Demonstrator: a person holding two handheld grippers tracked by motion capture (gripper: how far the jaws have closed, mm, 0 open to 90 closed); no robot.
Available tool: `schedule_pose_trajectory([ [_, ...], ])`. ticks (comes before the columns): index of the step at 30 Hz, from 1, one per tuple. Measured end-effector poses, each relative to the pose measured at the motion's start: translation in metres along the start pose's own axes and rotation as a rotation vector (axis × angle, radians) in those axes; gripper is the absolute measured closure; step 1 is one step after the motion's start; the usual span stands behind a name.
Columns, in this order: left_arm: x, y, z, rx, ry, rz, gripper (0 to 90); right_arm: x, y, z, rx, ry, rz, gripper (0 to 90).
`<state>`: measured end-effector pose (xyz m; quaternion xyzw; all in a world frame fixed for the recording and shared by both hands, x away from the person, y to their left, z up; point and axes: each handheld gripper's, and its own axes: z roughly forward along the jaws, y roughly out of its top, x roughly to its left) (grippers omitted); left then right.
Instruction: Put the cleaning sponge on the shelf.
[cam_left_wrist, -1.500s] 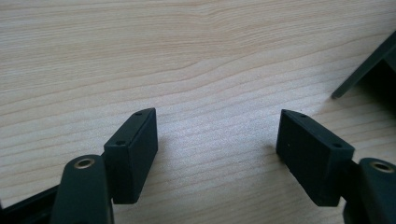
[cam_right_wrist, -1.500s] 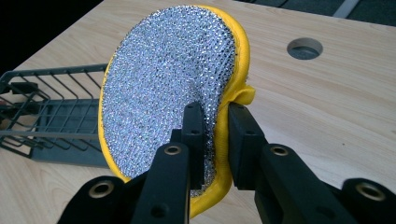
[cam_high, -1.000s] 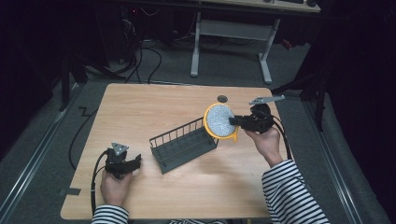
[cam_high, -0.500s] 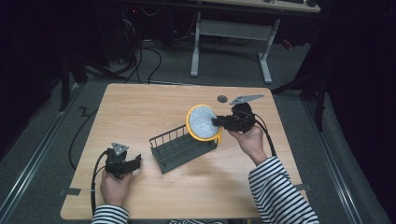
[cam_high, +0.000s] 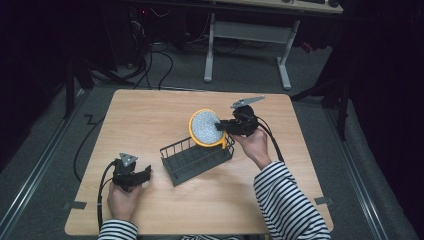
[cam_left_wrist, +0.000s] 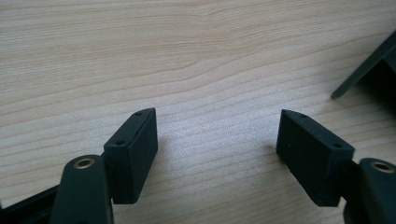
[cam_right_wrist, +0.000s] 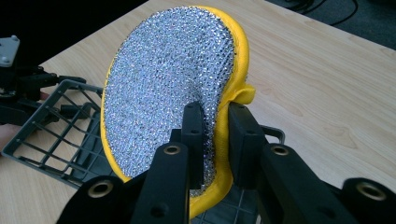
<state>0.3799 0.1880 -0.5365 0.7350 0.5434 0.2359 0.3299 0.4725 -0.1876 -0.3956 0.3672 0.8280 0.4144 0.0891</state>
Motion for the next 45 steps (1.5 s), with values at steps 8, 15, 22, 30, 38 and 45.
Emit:
schedule_pose_trajectory([
  [8, 0.0, 0.0, 0.0, -0.001, 0.0, -0.001, 29.9, -0.002, -0.006, 0.014, 0.029, 0.009, -0.01, 78.7],
  [15, 0.0, 0.0, 0.0, -0.001, 0.0, -0.001, 29.9, -0.004, -0.013, 0.019, 0.065, 0.017, -0.015, 78.7],
  [22, 0.0, 0.0, 0.0, -0.001, 0.0, -0.001, 29.9, -0.006, -0.019, 0.022, 0.088, 0.029, -0.018, 78.8],
  [30, 0.0, 0.0, 0.0, -0.001, 0.0, -0.001, 29.9, -0.007, -0.024, 0.023, 0.107, 0.034, -0.015, 78.7],
  [38, 0.0, 0.0, 0.0, -0.001, 0.0, -0.001, 29.9, -0.005, -0.026, 0.026, 0.135, 0.032, -0.027, 78.8],
  [45, 0.0, 0.0, 0.0, 0.0, 0.0, 0.0, 29.9, -0.005, -0.03, 0.03, 0.166, 0.038, -0.041, 78.7],
])
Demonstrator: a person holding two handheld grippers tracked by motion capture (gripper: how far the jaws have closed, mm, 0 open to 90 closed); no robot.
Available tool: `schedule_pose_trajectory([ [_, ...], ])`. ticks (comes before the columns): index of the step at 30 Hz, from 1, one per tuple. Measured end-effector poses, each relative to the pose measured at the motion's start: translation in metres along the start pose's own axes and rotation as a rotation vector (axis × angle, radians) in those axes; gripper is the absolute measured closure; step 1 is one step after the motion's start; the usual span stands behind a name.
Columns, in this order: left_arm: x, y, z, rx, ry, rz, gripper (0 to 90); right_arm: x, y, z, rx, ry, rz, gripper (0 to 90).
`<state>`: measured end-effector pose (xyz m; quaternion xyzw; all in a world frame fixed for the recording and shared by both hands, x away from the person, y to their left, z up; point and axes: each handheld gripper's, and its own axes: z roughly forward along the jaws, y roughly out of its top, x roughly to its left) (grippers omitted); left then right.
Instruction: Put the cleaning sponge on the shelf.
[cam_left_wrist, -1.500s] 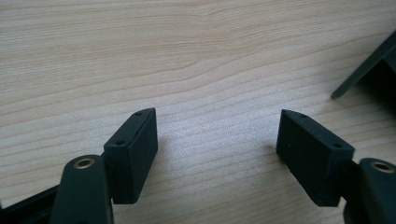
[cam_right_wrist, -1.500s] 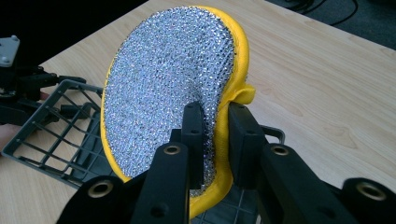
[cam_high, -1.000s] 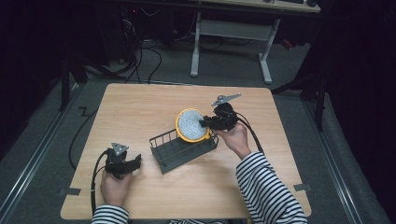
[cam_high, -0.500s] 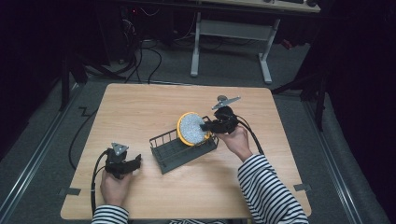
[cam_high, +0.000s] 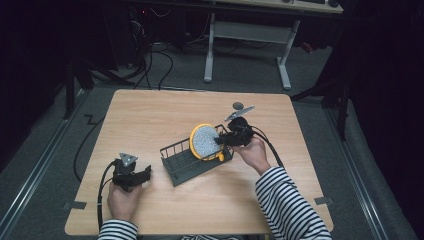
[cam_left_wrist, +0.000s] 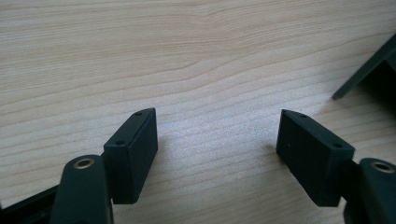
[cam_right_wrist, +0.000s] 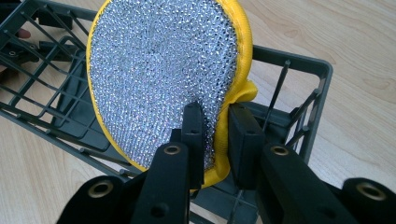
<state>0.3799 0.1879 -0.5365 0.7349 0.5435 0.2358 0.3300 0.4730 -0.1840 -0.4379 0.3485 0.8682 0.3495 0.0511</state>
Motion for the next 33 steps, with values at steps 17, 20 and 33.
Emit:
schedule_pose_trajectory([
  [17, 0.0, 0.0, 0.0, -0.001, 0.0, -0.001, 29.9, 0.005, -0.006, -0.025, -0.108, -0.056, 0.01, 50.4],
  [20, 0.0, 0.0, 0.0, -0.001, 0.0, -0.001, 29.8, 0.0, -0.011, -0.035, -0.144, -0.067, 0.033, 49.2],
  [33, 0.0, 0.0, 0.0, 0.0, 0.0, 0.0, 29.8, -0.011, -0.035, -0.078, -0.231, -0.134, 0.1, 50.6],
])
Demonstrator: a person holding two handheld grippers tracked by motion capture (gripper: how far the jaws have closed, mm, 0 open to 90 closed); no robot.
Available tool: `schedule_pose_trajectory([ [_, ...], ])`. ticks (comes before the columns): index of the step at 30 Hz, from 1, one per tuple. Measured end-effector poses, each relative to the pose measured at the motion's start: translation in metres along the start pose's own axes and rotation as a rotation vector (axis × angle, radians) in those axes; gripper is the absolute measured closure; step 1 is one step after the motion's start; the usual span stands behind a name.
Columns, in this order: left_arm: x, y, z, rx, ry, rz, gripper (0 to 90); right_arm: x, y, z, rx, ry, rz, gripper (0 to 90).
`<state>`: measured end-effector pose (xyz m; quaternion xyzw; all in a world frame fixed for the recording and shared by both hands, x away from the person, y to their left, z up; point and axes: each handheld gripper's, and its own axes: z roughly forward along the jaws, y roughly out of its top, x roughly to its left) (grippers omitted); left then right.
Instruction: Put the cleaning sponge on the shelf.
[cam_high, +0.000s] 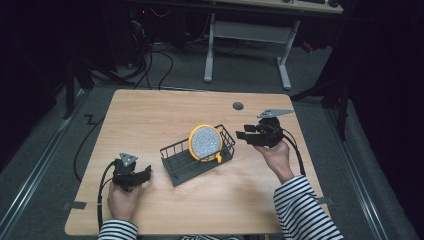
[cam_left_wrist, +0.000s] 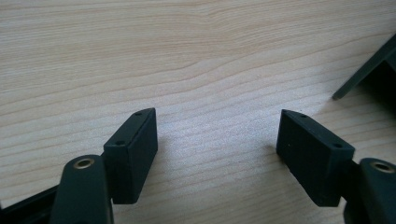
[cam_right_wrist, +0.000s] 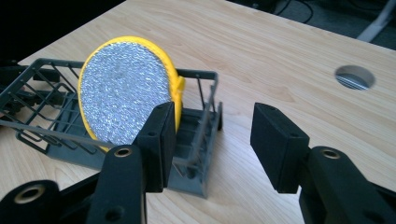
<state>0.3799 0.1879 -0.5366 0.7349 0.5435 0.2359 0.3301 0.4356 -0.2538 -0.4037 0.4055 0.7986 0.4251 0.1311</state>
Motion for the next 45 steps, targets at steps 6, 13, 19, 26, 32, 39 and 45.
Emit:
schedule_pose_trajectory([
  [6, 0.0, 0.0, 0.0, 0.0, 0.0, 0.0, 29.8, -0.01, -0.013, -0.019, -0.021, -0.031, 0.045, 51.6],
  [13, 0.0, 0.0, 0.0, 0.001, 0.0, 0.0, 29.8, -0.02, -0.032, -0.038, -0.034, -0.061, 0.078, 52.5],
  [19, 0.0, 0.0, 0.0, 0.002, -0.001, 0.0, 29.8, -0.023, -0.045, -0.05, -0.059, -0.079, 0.095, 53.4],
  [26, 0.0, 0.0, 0.0, 0.002, -0.001, 0.0, 29.8, -0.029, -0.062, -0.057, -0.062, -0.075, 0.13, 54.3],
  [32, 0.0, 0.0, 0.0, 0.001, 0.0, 0.0, 29.8, -0.03, -0.08, -0.059, -0.054, -0.086, 0.156, 54.2],
  [39, 0.0, 0.0, 0.0, 0.0, 0.0, 0.0, 29.8, -0.033, -0.106, -0.06, -0.078, -0.112, 0.195, 55.4],
  [45, 0.0, 0.0, 0.0, 0.0, 0.001, 0.0, 29.8, -0.037, -0.126, -0.055, -0.068, -0.116, 0.23, 55.0],
])
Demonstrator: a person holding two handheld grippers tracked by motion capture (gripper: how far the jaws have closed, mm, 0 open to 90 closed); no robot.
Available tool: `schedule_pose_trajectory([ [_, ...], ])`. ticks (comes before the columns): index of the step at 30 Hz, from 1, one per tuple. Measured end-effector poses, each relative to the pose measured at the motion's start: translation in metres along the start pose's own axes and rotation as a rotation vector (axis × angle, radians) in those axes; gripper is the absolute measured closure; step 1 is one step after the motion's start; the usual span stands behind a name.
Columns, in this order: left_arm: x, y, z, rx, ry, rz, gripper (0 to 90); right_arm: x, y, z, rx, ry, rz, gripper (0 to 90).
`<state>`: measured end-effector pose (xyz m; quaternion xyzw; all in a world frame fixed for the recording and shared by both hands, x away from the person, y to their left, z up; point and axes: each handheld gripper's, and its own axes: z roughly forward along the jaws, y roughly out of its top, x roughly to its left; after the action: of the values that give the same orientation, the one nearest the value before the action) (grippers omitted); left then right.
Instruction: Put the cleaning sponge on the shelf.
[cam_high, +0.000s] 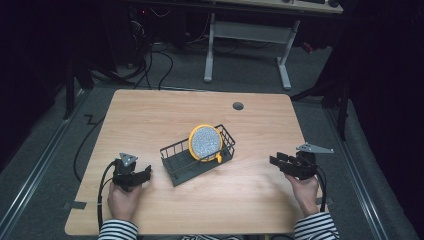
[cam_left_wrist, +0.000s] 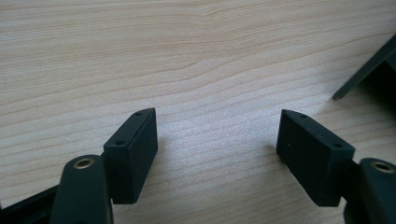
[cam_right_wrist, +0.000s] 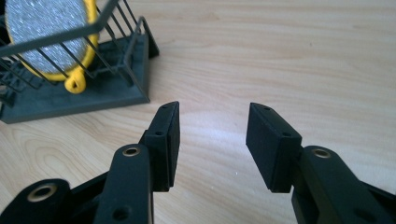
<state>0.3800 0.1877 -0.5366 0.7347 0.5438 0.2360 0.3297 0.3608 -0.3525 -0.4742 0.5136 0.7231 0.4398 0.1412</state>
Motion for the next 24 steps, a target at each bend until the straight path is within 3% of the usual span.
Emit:
schedule_pose_trajectory([
  [5, 0.0, 0.0, 0.0, 0.0, 0.0, 0.0, 29.8, -0.003, -0.015, 0.006, 0.017, -0.026, 0.009, 54.0],
  [20, 0.0, 0.0, 0.0, -0.001, 0.001, -0.002, 29.8, -0.002, -0.046, 0.026, 0.069, -0.151, -0.055, 51.3],
  [24, 0.0, 0.0, 0.0, -0.001, 0.002, -0.002, 29.7, -0.003, -0.049, 0.029, 0.079, -0.149, -0.049, 48.8],
])
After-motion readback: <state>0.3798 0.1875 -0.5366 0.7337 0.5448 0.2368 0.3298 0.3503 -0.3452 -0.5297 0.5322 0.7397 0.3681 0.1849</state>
